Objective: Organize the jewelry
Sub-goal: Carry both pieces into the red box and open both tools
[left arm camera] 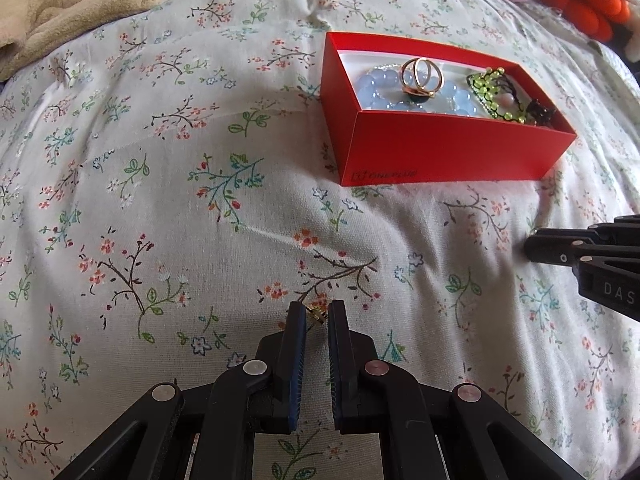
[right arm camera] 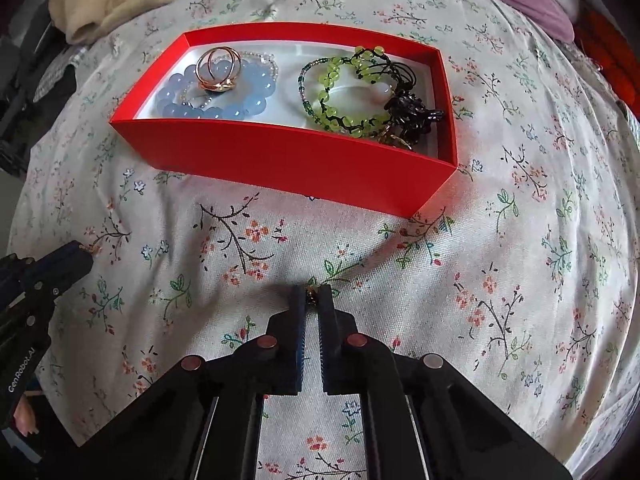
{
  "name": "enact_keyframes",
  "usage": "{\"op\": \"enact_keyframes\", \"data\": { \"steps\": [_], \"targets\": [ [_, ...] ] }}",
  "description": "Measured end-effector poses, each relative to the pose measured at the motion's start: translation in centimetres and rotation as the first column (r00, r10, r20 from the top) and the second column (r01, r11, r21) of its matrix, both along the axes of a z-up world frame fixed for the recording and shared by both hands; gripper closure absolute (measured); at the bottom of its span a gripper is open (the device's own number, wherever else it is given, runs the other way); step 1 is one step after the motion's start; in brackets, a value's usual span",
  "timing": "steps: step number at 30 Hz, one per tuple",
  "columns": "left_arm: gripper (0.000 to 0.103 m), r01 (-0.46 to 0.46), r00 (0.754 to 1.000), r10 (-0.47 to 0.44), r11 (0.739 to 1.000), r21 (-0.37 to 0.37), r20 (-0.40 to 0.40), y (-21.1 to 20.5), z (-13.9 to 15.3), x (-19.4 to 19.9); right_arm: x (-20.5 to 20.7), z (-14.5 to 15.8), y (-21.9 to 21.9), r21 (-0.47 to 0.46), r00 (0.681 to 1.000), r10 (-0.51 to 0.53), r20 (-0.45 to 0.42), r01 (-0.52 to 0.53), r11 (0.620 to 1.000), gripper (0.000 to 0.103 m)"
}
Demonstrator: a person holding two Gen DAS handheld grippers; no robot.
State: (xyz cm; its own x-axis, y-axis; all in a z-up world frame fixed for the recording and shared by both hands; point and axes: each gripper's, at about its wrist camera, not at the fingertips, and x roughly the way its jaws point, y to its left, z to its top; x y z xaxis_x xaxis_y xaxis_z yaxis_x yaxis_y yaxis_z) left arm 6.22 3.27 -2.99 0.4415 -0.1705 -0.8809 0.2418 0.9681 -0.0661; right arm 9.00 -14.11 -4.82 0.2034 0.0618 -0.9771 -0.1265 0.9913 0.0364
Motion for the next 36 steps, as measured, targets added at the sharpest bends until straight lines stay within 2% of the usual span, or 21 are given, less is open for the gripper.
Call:
{"op": "enact_keyframes", "data": {
  "steps": [15,22,30,36],
  "targets": [
    [0.098,-0.001,0.999,0.003,0.999,-0.04,0.034,-0.6,1.9,0.4,-1.1,2.7,-1.2,0.084,1.0,0.0,0.024,-0.002,0.996,0.097],
    [0.098,0.013,0.998,-0.01,0.999,-0.041,0.064,-1.4,3.1,1.5,-0.8,4.6,-2.3,0.148,0.998,-0.051,0.049,0.043,0.988,0.097],
    [0.098,0.03,0.993,-0.018,0.994,-0.103,0.113,-2.6,4.7,3.6,0.5,7.0,-3.8,0.242,0.988,-0.116,0.099,0.089,0.966,0.097],
    [0.097,0.043,0.99,-0.026,0.992,-0.118,0.137,-4.3,4.5,5.3,2.4,7.4,-4.1,0.278,0.98,-0.168,0.111,0.131,0.952,0.097]
  ]
}}
